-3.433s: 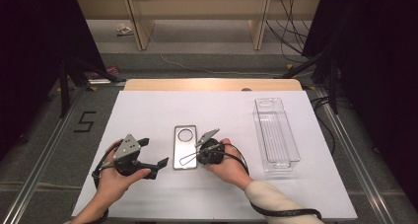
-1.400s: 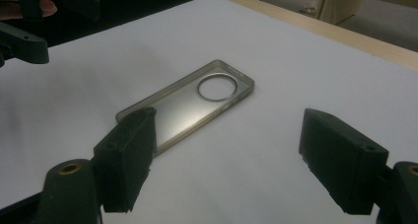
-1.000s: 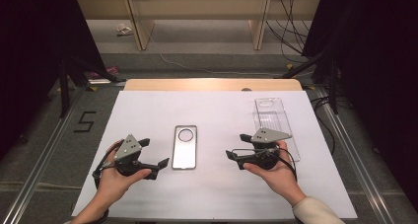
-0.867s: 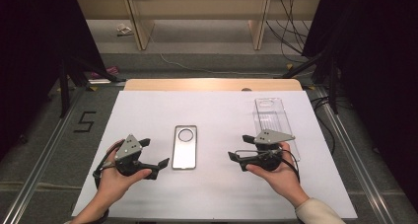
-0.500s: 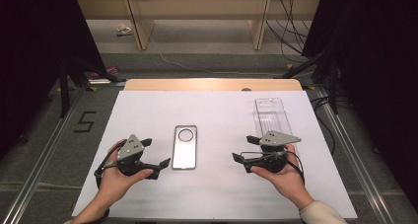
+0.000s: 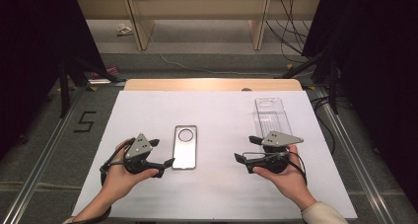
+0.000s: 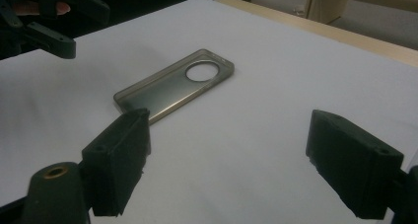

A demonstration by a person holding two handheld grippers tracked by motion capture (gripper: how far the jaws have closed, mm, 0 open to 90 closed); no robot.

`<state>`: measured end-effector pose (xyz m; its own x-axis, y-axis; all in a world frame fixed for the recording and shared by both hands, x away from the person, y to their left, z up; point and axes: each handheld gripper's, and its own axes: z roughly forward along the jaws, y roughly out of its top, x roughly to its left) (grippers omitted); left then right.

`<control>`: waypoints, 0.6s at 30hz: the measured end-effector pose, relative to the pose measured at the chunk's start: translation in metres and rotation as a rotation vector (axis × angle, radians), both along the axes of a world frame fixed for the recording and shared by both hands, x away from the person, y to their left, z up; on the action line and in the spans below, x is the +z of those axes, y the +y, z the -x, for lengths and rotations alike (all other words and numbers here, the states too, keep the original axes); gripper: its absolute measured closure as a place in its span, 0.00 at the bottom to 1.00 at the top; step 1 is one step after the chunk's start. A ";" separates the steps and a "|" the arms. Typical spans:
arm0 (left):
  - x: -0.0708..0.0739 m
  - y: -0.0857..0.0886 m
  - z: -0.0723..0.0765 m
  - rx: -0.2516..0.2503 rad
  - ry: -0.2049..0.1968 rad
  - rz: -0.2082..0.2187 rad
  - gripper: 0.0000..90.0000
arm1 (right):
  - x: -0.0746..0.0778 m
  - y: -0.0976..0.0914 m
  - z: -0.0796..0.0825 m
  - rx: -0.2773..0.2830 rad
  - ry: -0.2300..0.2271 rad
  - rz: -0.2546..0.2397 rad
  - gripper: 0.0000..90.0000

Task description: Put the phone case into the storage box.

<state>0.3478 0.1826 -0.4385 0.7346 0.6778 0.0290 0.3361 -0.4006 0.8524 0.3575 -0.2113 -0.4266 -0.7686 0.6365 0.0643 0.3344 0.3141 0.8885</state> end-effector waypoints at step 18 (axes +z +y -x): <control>-0.003 -0.008 -0.007 -0.020 0.013 -0.042 0.17 | 0.002 -0.023 0.005 -0.031 -0.005 -0.009 0.20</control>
<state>0.3552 0.1744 -0.4417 0.7488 0.6611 0.0470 0.3388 -0.4427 0.8302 0.3525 -0.2340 -0.4247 -0.7486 0.6597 0.0661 0.3396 0.2959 0.8928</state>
